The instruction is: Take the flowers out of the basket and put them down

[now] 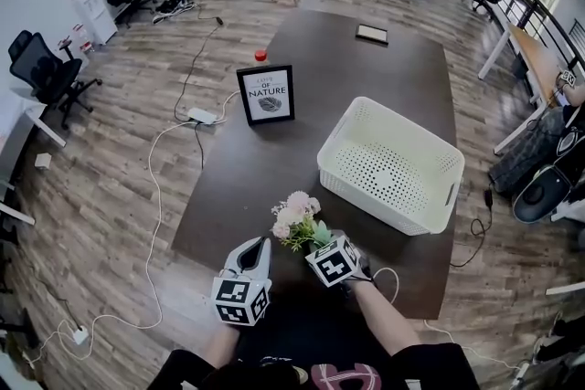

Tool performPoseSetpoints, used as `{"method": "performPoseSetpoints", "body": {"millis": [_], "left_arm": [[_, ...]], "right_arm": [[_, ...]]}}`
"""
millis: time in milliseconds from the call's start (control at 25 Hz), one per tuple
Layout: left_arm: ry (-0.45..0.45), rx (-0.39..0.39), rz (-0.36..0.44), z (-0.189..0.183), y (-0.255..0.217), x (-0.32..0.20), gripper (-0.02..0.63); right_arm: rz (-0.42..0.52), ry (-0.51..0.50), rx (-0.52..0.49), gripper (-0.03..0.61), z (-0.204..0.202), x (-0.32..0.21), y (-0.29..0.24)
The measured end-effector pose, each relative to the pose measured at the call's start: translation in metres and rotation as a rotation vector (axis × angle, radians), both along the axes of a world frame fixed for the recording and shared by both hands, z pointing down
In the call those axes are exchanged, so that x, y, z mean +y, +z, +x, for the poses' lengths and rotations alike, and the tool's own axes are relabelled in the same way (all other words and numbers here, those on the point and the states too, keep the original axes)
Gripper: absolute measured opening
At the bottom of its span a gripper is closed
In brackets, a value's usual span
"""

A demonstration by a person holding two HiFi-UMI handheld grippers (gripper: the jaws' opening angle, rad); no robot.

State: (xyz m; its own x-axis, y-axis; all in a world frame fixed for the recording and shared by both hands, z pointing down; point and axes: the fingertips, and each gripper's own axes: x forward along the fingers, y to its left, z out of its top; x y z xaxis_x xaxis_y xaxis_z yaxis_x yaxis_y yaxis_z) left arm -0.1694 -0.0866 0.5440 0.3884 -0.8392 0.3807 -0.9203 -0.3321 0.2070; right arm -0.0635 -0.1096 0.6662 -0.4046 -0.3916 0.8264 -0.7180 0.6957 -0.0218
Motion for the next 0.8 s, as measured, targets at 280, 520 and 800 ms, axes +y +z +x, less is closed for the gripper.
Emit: {"method": "performPoseSetpoints", "body": {"millis": [280, 520, 800], "left_arm": [[0.002, -0.003, 0.001, 0.005, 0.001, -0.003, 0.009], [0.015, -0.008, 0.003, 0.009, 0.001, -0.007, 0.009], [0.023, -0.012, 0.006, 0.014, 0.001, -0.009, 0.009]], "right_arm": [[0.012, -0.010, 0.013, 0.071, 0.006, 0.003, 0.005], [0.007, -0.001, 0.008, 0.080, 0.007, 0.005, 0.006], [-0.002, -0.005, -0.019, 0.107, 0.010, 0.007, 0.006]]}}
